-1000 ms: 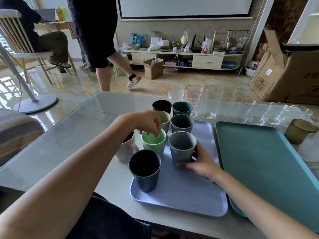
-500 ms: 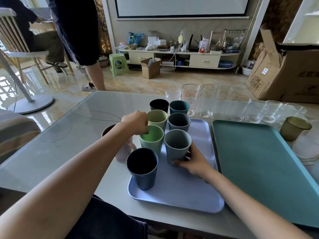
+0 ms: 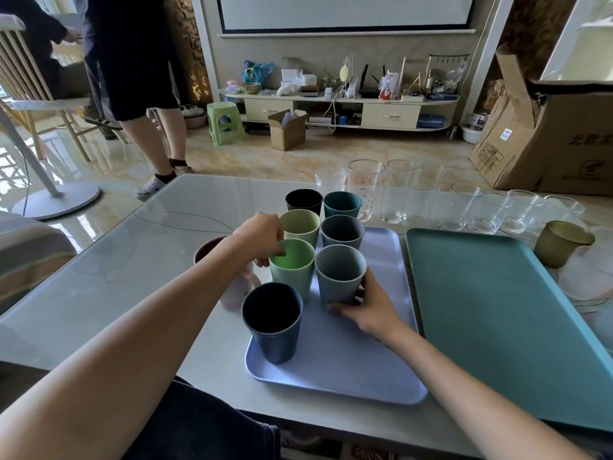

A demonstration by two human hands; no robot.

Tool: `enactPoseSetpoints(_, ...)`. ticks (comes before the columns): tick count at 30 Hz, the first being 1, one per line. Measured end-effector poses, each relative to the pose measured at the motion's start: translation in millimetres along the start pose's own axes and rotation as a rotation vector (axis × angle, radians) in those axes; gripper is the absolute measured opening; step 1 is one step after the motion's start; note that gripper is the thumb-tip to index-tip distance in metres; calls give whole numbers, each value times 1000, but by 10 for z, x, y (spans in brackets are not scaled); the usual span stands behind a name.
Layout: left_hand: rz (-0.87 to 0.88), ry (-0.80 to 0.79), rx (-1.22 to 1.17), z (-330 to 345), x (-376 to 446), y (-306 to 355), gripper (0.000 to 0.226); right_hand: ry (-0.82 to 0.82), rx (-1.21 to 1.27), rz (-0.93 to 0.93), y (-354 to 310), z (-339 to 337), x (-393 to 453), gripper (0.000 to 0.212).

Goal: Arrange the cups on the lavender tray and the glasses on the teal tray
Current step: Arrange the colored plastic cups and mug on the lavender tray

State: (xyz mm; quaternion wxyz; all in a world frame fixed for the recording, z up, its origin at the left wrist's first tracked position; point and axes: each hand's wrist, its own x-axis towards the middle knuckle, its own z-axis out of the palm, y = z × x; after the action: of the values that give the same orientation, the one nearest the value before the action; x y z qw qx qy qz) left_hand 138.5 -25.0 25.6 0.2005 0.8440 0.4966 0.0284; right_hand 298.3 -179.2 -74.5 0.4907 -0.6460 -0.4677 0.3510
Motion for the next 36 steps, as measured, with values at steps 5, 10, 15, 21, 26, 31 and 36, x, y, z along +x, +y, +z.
enactPoseSetpoints(5, -15, -14, -101, 11, 5, -24, 21, 9, -18, 9, -4, 18, -2, 73)
enactPoseSetpoints(10, -22, -32, -137, -15, -8, -14, 24, -43, -35, 19, -4, -27, -29, 75)
enactPoseSetpoints(15, -66, 31, -210, -218, -34, -99, 25, -56, -33, -20, -81, -128, -80, 88)
enactPoseSetpoints(21, -201, 180, 20, -374, -99, -594, 18, -44, -97, -54, -240, -221, -142, 96)
enactPoseSetpoints(26, -247, 136, 182, -296, -176, -783, 30, 19, -144, -100, -299, -118, -135, 77)
enactPoseSetpoints(31, -261, 176, 240, -256, -227, -848, 23, 40, -130, -108, -303, -53, -132, 75)
enactPoseSetpoints(36, -341, 111, 182, -204, -324, -935, 24, 32, -179, -106, -271, -74, -125, 87)
